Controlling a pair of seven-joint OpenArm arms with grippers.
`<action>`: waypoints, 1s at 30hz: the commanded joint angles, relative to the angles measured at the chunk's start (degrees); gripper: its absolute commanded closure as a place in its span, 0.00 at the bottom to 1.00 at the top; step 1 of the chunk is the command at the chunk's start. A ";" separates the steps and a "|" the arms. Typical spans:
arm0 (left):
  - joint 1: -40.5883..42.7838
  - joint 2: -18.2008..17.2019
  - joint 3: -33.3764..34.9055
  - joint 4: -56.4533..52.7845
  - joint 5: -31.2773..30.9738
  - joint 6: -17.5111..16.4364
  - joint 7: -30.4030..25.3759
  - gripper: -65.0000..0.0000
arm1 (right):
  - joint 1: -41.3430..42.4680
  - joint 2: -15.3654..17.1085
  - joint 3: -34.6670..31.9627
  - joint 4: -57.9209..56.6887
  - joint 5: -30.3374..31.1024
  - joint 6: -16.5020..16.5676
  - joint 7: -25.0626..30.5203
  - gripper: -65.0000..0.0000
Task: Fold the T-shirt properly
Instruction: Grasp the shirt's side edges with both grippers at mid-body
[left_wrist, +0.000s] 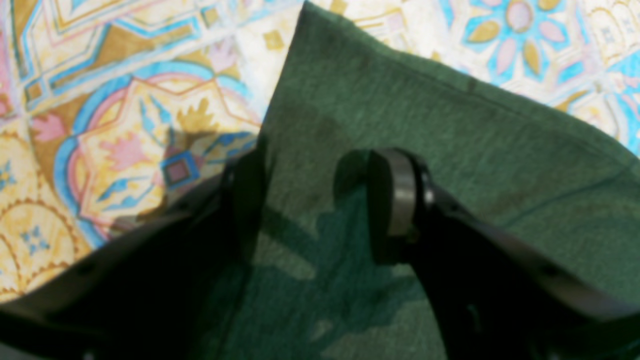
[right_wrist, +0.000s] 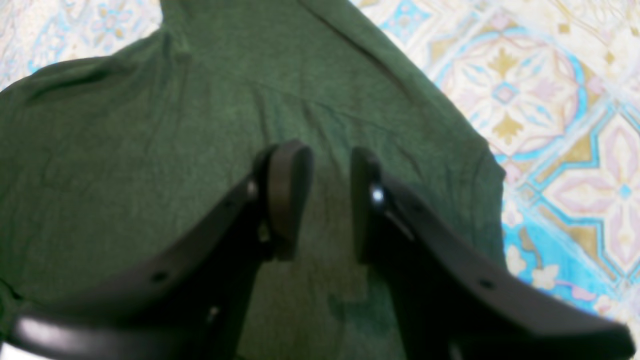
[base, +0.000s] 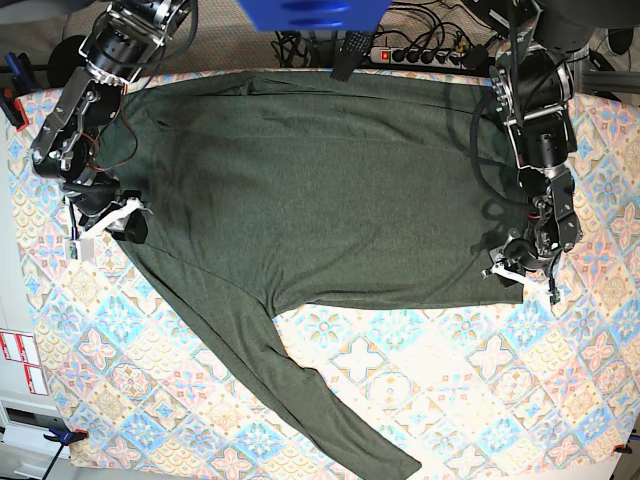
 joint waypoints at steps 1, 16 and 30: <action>-1.55 -1.11 -0.30 0.82 -0.20 -0.10 -1.14 0.49 | 0.73 0.83 0.08 1.03 1.01 0.29 1.06 0.74; -1.55 -0.85 -0.39 1.00 -0.29 -0.10 -1.22 0.49 | 0.73 0.74 0.08 1.11 1.01 0.29 1.06 0.74; 2.49 3.11 -0.04 1.08 -0.37 -2.30 0.71 0.62 | 0.82 0.74 0.08 1.03 1.01 0.29 1.06 0.74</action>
